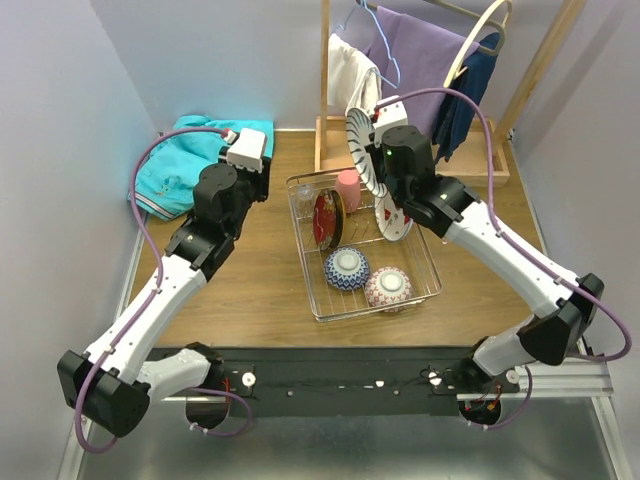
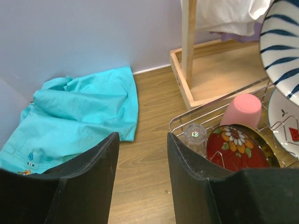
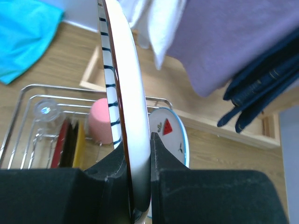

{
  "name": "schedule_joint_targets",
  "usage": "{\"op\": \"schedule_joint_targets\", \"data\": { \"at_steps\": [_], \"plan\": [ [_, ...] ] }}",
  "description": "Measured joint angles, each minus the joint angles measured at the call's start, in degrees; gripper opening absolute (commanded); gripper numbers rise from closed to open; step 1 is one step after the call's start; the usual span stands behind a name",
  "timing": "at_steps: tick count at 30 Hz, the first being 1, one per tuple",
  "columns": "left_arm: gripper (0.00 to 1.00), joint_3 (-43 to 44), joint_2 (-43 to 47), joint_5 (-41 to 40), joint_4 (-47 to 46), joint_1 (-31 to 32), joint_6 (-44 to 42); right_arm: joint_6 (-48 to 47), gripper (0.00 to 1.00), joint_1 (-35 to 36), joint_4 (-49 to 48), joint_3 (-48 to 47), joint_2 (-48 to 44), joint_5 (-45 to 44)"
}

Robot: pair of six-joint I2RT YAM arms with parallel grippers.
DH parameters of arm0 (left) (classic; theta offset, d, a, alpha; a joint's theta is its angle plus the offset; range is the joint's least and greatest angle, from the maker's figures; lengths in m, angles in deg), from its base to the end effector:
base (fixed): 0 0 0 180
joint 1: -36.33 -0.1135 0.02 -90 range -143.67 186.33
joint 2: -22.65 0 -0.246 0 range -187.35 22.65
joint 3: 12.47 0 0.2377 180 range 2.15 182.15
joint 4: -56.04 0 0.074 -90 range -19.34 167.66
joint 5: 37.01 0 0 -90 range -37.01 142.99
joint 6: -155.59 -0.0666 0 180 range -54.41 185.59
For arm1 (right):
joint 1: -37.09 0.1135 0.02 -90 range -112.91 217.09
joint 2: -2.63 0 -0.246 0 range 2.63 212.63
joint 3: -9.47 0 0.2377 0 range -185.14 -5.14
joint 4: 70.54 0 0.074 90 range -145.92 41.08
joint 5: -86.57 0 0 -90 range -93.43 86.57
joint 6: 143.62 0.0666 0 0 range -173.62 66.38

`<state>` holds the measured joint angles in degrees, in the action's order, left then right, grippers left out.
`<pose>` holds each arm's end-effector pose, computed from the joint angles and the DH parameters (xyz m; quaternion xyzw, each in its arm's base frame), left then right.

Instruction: Load the mixed dishes into the dish rack

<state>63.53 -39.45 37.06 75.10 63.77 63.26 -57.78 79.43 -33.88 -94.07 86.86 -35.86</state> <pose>0.2508 -0.1096 0.3756 0.0975 0.7306 -0.0454 0.6743 0.2782 0.2052 0.3980 -0.1534 0.7761 -0.0266 0.6111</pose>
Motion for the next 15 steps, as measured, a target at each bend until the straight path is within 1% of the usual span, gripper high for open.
{"op": "schedule_joint_targets", "data": {
  "at_steps": [5, 8, 15],
  "plan": [
    [0.55, -2.3, 1.4, 0.1, 0.7, -1.2, 0.0, 6.1, 0.0, -0.4, 2.0, -0.1, 1.4, -5.3],
    [0.55, -4.1, 2.4, 0.6, 1.4, -2.1, 0.3, 9.9, 0.01, -0.4, 3.2, -0.6, 1.3, -6.3],
    [0.55, -6.6, 4.0, 1.9, 3.7, -3.0, 1.2, 15.3, 0.01, -0.4, 6.8, -1.0, 1.5, -7.8]
  ]
}}
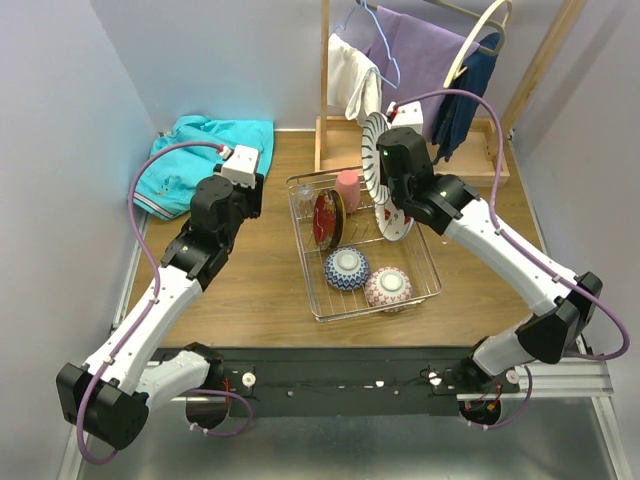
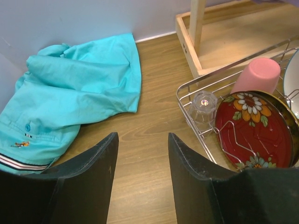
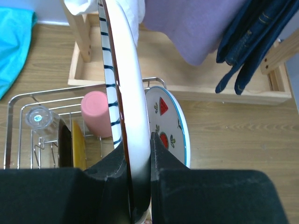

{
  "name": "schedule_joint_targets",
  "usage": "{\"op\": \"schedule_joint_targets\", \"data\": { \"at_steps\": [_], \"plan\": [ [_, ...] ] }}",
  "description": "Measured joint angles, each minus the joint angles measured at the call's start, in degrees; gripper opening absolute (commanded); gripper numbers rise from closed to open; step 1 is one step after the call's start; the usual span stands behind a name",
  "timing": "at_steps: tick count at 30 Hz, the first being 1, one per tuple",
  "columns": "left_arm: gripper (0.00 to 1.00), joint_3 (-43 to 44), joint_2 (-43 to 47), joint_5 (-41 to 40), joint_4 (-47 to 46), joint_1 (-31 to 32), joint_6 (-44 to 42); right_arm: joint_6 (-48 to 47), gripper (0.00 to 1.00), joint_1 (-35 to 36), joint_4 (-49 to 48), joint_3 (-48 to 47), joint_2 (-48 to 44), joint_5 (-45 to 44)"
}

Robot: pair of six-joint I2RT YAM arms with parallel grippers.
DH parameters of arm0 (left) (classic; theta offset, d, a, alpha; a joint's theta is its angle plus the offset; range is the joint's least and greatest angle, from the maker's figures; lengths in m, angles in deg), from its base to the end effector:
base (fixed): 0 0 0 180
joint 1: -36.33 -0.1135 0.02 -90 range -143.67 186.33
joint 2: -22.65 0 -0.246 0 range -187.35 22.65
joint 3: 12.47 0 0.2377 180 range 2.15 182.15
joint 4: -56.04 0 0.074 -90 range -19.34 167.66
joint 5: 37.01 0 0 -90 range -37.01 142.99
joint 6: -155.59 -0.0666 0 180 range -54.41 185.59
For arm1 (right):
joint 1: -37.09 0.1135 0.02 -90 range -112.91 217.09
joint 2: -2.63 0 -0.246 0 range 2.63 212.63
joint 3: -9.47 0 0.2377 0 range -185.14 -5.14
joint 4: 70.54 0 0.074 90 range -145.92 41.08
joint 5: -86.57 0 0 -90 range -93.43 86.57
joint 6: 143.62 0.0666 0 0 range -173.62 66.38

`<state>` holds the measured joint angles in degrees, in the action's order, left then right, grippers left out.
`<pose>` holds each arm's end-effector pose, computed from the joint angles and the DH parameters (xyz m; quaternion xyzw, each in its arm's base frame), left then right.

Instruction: Load the mixed dishes into the dish rack

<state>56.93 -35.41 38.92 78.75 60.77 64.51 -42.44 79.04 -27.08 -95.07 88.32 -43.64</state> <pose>0.2423 -0.0923 0.3417 0.0939 0.7660 -0.0345 0.6350 0.2816 0.1953 0.3836 -0.0306 0.8112 -0.0319 0.5831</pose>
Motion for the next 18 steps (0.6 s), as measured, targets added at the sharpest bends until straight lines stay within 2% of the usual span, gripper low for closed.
{"op": "schedule_joint_targets", "data": {
  "at_steps": [9, 18],
  "plan": [
    [0.56, -1.2, 0.5, 2.6, 0.8, -0.5, 1.7, 2.8, 0.01, 0.0, 4.1, -1.3, 4.9, -7.0],
    [0.56, -4.0, 0.5, 4.2, 0.9, -0.7, 3.2, 3.2, 0.01, 0.0, 6.6, -0.2, 6.1, -7.0]
  ]
}}
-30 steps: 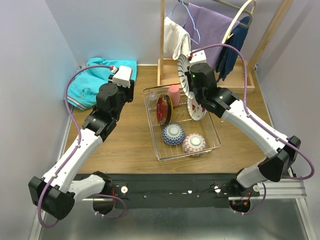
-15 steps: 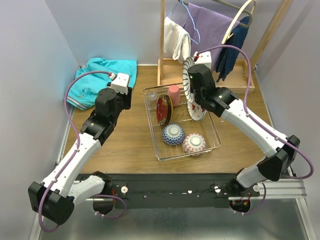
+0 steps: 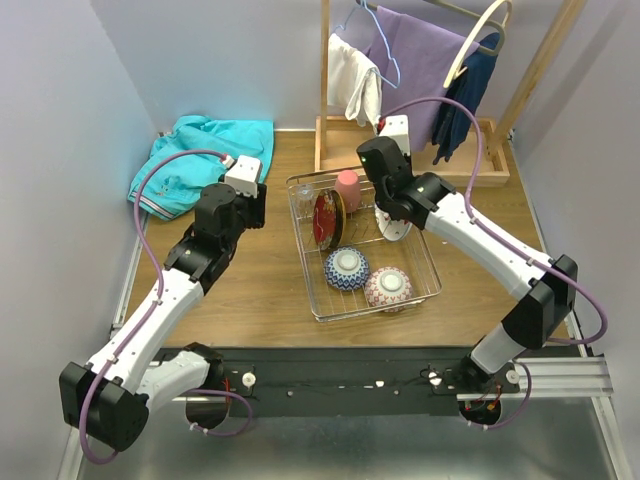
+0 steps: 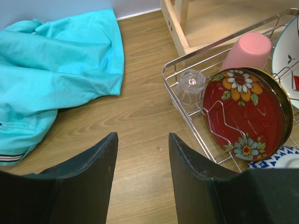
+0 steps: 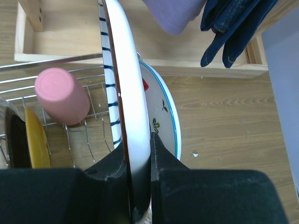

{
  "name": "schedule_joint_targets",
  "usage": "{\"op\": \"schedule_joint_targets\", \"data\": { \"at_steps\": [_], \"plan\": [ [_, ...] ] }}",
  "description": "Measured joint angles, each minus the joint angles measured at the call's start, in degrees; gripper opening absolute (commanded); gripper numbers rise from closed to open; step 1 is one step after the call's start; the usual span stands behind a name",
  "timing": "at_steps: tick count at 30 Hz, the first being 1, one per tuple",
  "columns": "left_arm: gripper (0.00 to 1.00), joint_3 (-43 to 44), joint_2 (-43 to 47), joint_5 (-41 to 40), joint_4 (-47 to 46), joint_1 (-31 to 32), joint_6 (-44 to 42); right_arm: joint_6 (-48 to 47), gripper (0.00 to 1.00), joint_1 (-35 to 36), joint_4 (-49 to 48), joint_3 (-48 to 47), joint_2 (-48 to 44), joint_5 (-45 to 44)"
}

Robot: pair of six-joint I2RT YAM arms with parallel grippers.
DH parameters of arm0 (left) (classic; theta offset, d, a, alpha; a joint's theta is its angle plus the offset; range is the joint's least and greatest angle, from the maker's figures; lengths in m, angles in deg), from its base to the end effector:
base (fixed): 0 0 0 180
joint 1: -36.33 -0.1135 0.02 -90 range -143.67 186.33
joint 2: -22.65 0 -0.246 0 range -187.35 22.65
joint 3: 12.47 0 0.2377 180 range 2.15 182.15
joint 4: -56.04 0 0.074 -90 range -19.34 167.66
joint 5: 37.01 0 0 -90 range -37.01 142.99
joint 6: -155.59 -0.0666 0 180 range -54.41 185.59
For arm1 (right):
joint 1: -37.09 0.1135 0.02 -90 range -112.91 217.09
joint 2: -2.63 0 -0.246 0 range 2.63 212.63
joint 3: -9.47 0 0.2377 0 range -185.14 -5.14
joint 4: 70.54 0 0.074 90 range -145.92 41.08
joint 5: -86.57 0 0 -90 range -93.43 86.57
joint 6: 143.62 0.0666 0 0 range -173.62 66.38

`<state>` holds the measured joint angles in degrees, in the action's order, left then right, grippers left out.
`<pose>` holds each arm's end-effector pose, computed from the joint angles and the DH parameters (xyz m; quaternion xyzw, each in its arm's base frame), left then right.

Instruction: Load the mixed dishes into the dish rack

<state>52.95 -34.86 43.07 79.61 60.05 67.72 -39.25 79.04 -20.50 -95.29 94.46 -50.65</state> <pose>0.2406 -0.0932 0.3160 0.0974 0.7896 -0.0675 0.6021 0.2964 0.2007 0.3406 -0.0223 0.8393 -0.1236 0.5290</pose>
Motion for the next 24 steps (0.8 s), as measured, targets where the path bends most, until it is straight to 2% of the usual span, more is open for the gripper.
{"op": "schedule_joint_targets", "data": {
  "at_steps": [13, 21, 24],
  "plan": [
    [0.56, -1.0, 0.0, 1.2, 0.0, 0.0, 1.2, 1.2, 0.01, 0.0, 0.9, 5.0, 1.4, 1.7],
    [0.57, -1.8, 0.0, 1.9, -0.1, -0.4, 1.9, 1.2, 0.01, 0.0, 0.7, 9.6, 1.5, 6.0],
    [0.57, -2.0, 0.0, 2.4, 0.0, -0.5, 2.3, 1.1, 0.13, 0.0, 0.5, 10.7, 1.5, 6.7]
  ]
}}
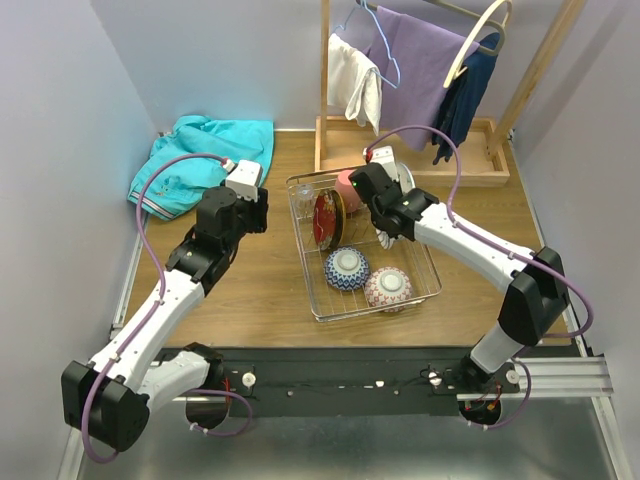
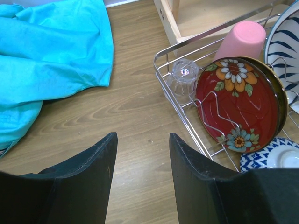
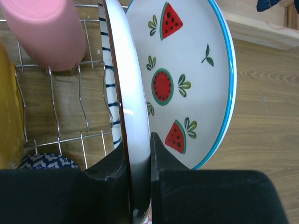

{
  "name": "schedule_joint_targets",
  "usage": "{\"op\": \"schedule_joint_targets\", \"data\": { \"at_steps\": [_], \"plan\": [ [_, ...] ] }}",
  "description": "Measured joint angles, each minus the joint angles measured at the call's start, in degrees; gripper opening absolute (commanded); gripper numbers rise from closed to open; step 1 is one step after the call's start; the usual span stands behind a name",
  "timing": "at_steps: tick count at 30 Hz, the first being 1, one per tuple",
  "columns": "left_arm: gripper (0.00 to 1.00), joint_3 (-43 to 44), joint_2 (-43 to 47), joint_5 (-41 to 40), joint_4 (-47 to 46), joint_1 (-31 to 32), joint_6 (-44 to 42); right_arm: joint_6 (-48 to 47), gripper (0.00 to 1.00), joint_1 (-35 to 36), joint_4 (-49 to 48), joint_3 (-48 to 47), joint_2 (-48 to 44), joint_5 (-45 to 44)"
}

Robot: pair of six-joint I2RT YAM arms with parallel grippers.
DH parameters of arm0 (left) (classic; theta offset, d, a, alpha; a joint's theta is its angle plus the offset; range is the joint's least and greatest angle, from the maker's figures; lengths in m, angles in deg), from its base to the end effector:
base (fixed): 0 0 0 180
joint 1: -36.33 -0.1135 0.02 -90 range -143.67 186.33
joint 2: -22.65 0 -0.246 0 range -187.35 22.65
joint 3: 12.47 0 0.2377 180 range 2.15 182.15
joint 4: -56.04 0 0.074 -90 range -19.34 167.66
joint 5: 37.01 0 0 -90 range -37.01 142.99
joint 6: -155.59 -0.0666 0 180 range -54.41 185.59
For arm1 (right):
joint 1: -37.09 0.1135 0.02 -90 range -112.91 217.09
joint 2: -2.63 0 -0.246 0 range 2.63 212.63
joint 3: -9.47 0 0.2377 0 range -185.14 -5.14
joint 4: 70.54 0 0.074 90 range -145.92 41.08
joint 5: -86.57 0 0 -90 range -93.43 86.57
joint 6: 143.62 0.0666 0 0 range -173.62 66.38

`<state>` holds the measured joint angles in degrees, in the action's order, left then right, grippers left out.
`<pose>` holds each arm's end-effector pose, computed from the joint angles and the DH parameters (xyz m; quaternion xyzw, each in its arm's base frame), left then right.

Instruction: Load the mixed dishes into the dish rack

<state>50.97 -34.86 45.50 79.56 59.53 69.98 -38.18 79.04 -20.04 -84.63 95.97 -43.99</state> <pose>0.2403 -0.0936 0.3032 0.0935 0.8007 -0.0894 0.5850 0.2911 0.2035 0.2672 -0.0858 0.8846 -0.1305 0.4394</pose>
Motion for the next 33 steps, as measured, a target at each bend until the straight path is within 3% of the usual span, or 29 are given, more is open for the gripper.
{"op": "schedule_joint_targets", "data": {
  "at_steps": [1, 4, 13, 18, 21, 22, 26, 30, 33],
  "plan": [
    [0.57, -0.1, 0.0, 0.4, -0.1, -0.1, 0.2, -0.1, 0.24, 0.0, -0.3, 0.1, 0.0, 0.0],
    [0.57, -0.4, 0.2, 1.2, 0.0, -0.6, 0.8, -0.9, 0.44, 0.0, -1.4, 0.2, 0.0, 0.5],
    [0.67, -0.5, 0.9, 4.3, 0.0, -1.1, 1.7, -6.1, 0.71, 0.0, -3.1, -1.7, -1.9, 2.8],
    [0.75, -0.5, 1.7, 5.6, -0.3, -1.2, 1.7, -10.4, 0.77, 0.0, -1.9, -2.0, -5.9, 6.4],
    [0.87, -0.4, 2.6, 6.8, -0.2, -1.6, 1.7, -14.0, 0.86, 0.0, -1.4, -0.2, -10.7, 6.6],
    [0.98, -0.2, 3.0, 7.1, -0.1, -1.8, 1.7, -15.3, 0.89, 0.0, -1.3, 0.8, -12.8, 6.7],
    [0.98, 1.1, 4.3, 7.9, 0.4, -1.8, 0.8, -18.6, 0.95, -1.4, 1.5, 5.1, -21.4, 9.0],
    [0.98, 1.4, 5.4, 8.6, 0.7, -1.8, -0.3, -18.3, 0.98, -9.2, 5.1, 10.1, -28.0, 12.3],
    [0.99, 1.2, 5.8, 8.6, 0.9, -1.9, -1.4, -16.9, 1.0, -22.0, 6.7, 16.2, -30.6, 14.3]
  ]
}}
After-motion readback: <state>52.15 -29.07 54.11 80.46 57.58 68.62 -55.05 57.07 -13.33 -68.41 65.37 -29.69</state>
